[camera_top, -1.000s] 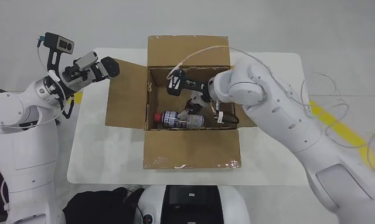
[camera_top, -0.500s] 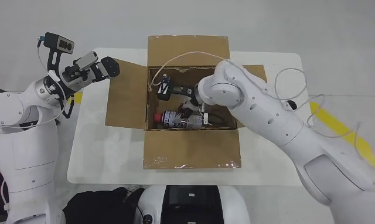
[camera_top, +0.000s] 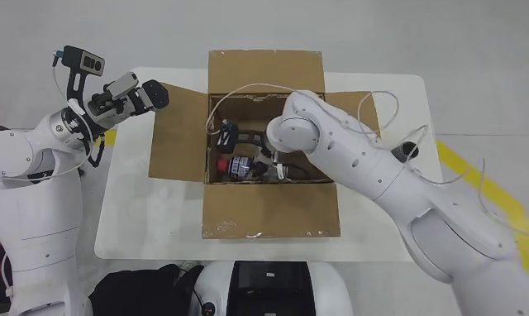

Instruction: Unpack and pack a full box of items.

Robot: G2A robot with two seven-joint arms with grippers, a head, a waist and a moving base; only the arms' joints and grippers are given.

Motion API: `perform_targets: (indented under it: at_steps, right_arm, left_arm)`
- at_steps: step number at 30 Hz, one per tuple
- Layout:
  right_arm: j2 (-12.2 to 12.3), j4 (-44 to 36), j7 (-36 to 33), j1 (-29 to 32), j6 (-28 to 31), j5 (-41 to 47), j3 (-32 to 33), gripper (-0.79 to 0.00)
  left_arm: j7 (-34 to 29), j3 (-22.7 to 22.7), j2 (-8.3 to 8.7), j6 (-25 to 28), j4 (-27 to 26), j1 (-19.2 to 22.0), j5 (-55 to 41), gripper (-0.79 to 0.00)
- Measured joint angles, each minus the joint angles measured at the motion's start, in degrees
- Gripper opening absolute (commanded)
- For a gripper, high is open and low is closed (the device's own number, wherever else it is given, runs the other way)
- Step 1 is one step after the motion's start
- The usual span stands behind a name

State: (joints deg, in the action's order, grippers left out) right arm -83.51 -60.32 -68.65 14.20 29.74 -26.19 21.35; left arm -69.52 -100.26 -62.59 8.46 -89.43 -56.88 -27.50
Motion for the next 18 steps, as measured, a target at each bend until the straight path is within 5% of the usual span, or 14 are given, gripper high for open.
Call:
perform_targets:
  at_steps: [7, 11, 18]
  right_arm:
    - [-2.5, 4.5, -0.9, -0.4, -0.5, 0.5, -2.0, 0.000]
    - [-3.4, 7.0, 0.1, -0.3, 0.1, 0.9, -2.1, -0.089]
    - [-4.2, 9.3, 0.1, -0.5, 0.7, 0.4, -2.0, -0.123]
  left_arm:
    - [0.0, 0.0, 0.00, 0.0, 0.0, 0.0, 0.0, 0.000]
    - [0.0, 0.0, 0.00, 0.0, 0.0, 0.0, 0.0, 0.000]
    - [0.0, 0.0, 0.00, 0.0, 0.0, 0.0, 0.0, 0.000]
